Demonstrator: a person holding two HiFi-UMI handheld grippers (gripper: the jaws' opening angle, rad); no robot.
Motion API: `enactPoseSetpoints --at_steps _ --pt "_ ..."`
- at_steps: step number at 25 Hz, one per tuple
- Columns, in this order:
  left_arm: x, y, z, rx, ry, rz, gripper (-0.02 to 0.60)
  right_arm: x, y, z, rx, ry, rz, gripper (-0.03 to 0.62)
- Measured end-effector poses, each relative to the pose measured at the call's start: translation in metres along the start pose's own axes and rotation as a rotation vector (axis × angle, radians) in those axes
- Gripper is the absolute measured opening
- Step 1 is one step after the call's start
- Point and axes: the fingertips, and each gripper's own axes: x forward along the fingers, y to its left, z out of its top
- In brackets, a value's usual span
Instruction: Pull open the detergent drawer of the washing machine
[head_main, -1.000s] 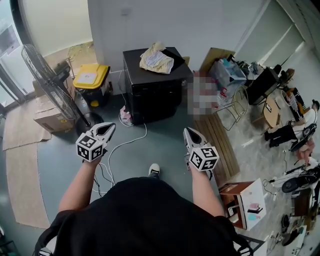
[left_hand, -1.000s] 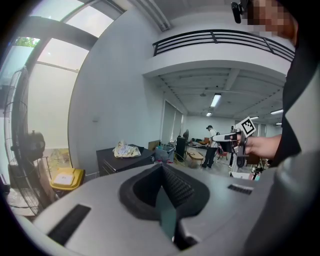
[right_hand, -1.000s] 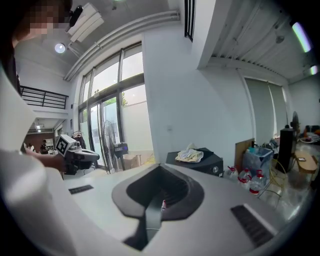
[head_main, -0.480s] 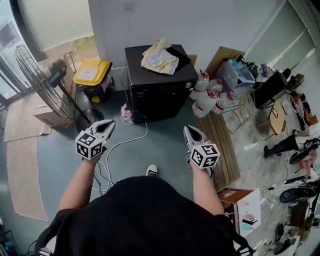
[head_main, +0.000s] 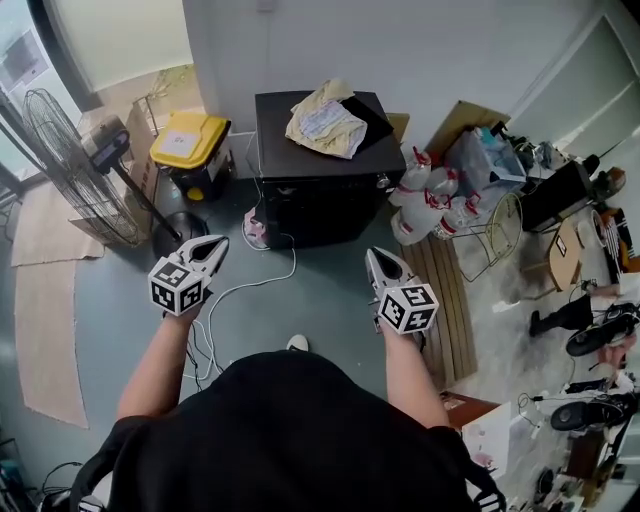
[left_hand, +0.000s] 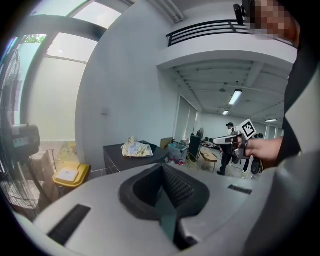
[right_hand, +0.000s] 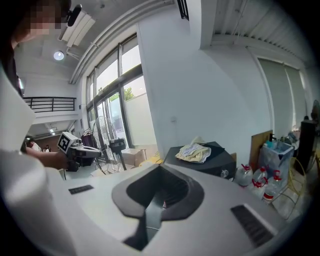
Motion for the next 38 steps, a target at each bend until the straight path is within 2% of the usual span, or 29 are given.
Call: enactPoseSetpoints --at_steps 8,21,28,33,38 --pt "0.034 0.002 0.005 -0.03 0.019 0.046 0.009 0.03 -0.039 0.009 -0.011 0.016 0.047 0.0" --pt "0.057 0.001 0.008 -0.037 0.043 0.074 0.009 0.049 -0.066 0.008 0.007 0.031 0.07 0.001" --pt "0.064 0.015 0.001 -0.059 0.058 0.063 0.009 0.059 -0.068 0.007 0.009 0.05 0.057 0.002" --pt "0.083 0.027 0.001 -0.058 0.052 0.029 0.009 0.066 -0.078 0.01 0.006 0.059 0.018 0.002" --pt "0.103 0.054 0.01 -0.059 0.049 -0.001 0.009 0.09 -0.085 0.024 0.011 0.059 -0.014 0.002"
